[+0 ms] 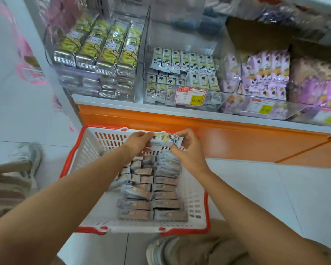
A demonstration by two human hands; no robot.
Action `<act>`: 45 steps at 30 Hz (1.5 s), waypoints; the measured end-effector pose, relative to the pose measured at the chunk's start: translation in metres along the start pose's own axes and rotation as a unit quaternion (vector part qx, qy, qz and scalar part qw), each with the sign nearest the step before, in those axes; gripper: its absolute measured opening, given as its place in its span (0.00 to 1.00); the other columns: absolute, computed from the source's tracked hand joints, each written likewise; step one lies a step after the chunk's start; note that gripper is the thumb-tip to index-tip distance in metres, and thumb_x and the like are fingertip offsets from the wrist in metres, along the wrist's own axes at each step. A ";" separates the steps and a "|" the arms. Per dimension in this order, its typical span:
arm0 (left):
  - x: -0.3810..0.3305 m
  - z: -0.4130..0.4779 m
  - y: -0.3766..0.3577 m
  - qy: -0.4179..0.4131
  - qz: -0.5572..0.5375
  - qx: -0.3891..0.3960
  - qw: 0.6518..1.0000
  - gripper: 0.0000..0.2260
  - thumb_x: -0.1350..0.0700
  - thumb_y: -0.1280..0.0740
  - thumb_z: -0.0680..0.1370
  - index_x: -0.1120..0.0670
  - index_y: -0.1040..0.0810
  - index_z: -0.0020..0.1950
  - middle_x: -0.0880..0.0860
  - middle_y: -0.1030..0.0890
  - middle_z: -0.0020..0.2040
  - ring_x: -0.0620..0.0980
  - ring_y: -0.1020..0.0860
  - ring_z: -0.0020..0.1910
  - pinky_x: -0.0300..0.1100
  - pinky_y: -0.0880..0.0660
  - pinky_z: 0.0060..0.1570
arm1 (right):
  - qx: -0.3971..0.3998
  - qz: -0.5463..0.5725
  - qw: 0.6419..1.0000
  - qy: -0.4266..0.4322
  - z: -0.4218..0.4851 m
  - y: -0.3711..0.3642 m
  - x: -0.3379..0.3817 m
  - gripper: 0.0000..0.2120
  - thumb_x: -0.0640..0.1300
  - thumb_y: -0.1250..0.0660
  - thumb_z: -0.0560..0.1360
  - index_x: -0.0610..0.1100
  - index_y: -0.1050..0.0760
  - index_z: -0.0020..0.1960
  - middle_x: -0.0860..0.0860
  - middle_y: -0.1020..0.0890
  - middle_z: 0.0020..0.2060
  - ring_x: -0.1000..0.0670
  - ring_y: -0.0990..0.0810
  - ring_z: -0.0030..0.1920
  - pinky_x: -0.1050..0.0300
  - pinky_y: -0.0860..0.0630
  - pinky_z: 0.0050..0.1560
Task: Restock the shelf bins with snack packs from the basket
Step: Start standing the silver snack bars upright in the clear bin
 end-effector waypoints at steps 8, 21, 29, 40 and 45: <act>-0.058 -0.028 0.012 -0.138 0.019 -0.063 0.988 0.12 0.50 0.32 0.79 0.59 0.22 0.47 0.59 0.18 0.40 0.50 0.22 0.36 0.51 0.22 0.45 | 0.084 -0.078 0.991 0.068 -0.014 0.006 0.047 0.14 0.41 0.27 0.73 0.46 0.25 0.56 0.53 0.19 0.50 0.58 0.22 0.47 0.69 0.27 0.47; -0.166 -0.083 0.021 -0.486 0.444 -0.301 0.690 0.25 0.50 0.46 0.78 0.57 0.32 0.73 0.58 0.30 0.72 0.57 0.40 0.76 0.56 0.44 0.74 | -0.095 -0.098 0.982 0.132 0.044 0.082 0.161 0.08 0.41 0.30 0.76 0.46 0.24 0.54 0.52 0.20 0.40 0.62 0.21 0.34 0.68 0.25 0.34; -0.147 -0.055 0.017 -0.471 0.545 -0.290 0.629 0.36 0.52 0.36 0.74 0.56 0.46 0.80 0.59 0.38 0.77 0.58 0.52 0.79 0.58 0.57 0.76 | -0.063 -0.277 0.959 -0.005 0.140 0.059 0.126 0.08 0.46 0.28 0.74 0.52 0.23 0.52 0.50 0.18 0.41 0.49 0.19 0.40 0.59 0.24 0.43; -0.142 -0.045 0.013 -0.475 0.550 -0.294 0.621 0.36 0.51 0.43 0.76 0.54 0.58 0.80 0.56 0.45 0.80 0.58 0.63 0.78 0.58 0.62 0.76 | 0.006 -0.401 0.910 -0.106 0.161 0.035 0.109 0.08 0.45 0.25 0.72 0.45 0.24 0.44 0.53 0.23 0.46 0.51 0.24 0.48 0.55 0.26 0.53; -0.145 -0.048 0.015 -0.479 0.548 -0.306 0.613 0.36 0.53 0.40 0.74 0.54 0.51 0.80 0.57 0.39 0.78 0.57 0.56 0.79 0.58 0.58 0.76 | 0.008 -0.366 0.924 -0.108 0.159 0.042 0.105 0.08 0.44 0.25 0.71 0.48 0.23 0.39 0.55 0.21 0.43 0.52 0.23 0.48 0.54 0.25 0.54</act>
Point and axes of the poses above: each hand's wrist, its own z-axis towards the middle knuckle, its own y-axis out of the back of the hand, x = y × z, the point moved 10 cm from there along z, towards the middle knuckle
